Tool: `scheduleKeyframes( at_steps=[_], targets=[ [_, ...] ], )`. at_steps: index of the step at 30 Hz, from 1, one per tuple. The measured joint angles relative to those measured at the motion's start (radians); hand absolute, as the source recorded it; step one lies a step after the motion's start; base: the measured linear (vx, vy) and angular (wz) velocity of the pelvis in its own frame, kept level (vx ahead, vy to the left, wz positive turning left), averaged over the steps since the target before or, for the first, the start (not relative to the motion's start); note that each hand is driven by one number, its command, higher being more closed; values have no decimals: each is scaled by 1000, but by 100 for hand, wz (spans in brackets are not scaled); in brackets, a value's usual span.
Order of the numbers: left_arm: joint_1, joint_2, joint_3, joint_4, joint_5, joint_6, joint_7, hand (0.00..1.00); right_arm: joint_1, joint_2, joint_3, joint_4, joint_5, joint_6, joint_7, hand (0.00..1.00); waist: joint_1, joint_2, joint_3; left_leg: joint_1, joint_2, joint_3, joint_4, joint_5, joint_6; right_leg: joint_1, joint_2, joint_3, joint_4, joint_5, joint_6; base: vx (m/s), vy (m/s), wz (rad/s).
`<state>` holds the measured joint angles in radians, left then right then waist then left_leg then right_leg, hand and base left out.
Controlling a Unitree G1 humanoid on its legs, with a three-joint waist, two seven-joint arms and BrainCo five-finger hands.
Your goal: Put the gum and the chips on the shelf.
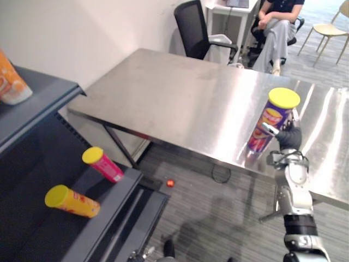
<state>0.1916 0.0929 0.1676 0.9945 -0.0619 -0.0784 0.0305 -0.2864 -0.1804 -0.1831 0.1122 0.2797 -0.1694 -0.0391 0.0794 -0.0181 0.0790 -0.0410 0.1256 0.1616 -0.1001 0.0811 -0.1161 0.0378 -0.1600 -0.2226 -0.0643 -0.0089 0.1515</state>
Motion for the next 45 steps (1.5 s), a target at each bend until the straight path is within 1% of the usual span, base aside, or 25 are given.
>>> scheduleKeyframes(
  at_steps=[4, 9, 20, 26, 29, 31, 34, 36, 39, 45],
  targets=[
    [2, 1, 0, 0, 1, 0, -1, 0, 3, -9, 5, -20, -7, 14, 4, 100, -5, 0, 0, 1, 0, 0, 0, 0, 0, 0, 0, 0, 0, 0, 0, 0, 0, 0],
    [6, 2, 1, 0, 2, 0, -2, 0, 3, -11, 16, -20, -8, 18, 5, 100, -14, -2, -1, 1, 0, 0, 1, 0, 0, 0, 0, 0, 0, 0, 0, 0, 0, 0],
    [6, 3, 1, 0, 5, 0, -2, 0, 3, -11, 19, -19, -8, 21, 5, 100, -15, -2, -1, 2, 0, -1, 1, 0, 0, 2, 0, -3, 1, 0, 0, 0, 0, 0],
    [7, 11, 1, 1, 5, 0, -5, 0, 3, -11, 18, -19, -8, 32, 4, 100, -16, -6, -4, 6, 0, -1, 1, 1, 1, 3, 0, -3, 4, 0, 0, 0, 0, 0],
    [7, 11, 1, 1, 5, 0, -5, 0, 3, -11, 16, -21, -6, 33, -6, 100, -16, -7, -5, 7, 0, -1, 1, 2, 2, 3, -1, -2, 6, 0, 0, 0, 0, 0],
    [8, 11, 6, 1, 6, 0, -4, 0, 2, -11, 3, -36, -3, 33, -22, 100, -15, -11, -7, 7, 2, -1, 1, 2, 2, 3, 0, -1, 7, 0, 0, 0, 0, 0],
    [12, 11, 7, 1, 6, 0, 1, 0, 0, -11, -31, -119, 14, 29, -48, 100, -18, -21, -14, 8, 3, -1, 1, 3, 3, 3, 1, 1, 7, 0, 0, 0, 0, 0],
    [18, 18, 7, 1, 6, 0, 6, 0, -7, -11, -58, -182, 18, 14, -68, 100, -23, -34, -24, 8, 3, 0, 1, 3, 3, 3, 1, 2, 8, 0, 0, 0, 0, 0],
    [23, 25, 10, 1, 6, 0, 8, 0, -7, -10, -80, -232, 37, -11, -84, 100, -24, -50, -37, 9, 4, 1, 0, 3, 3, 2, 1, 3, 9, 0, 0, 0, 0, 0],
    [24, 25, 17, 1, 6, 1, 11, 0, -7, -10, -85, -280, 53, -18, -83, 100, -26, -55, -41, 12, 4, 0, -2, 7, 4, 1, 1, 4, 16, 0, 0, 0, 0, 0]
  ],
)
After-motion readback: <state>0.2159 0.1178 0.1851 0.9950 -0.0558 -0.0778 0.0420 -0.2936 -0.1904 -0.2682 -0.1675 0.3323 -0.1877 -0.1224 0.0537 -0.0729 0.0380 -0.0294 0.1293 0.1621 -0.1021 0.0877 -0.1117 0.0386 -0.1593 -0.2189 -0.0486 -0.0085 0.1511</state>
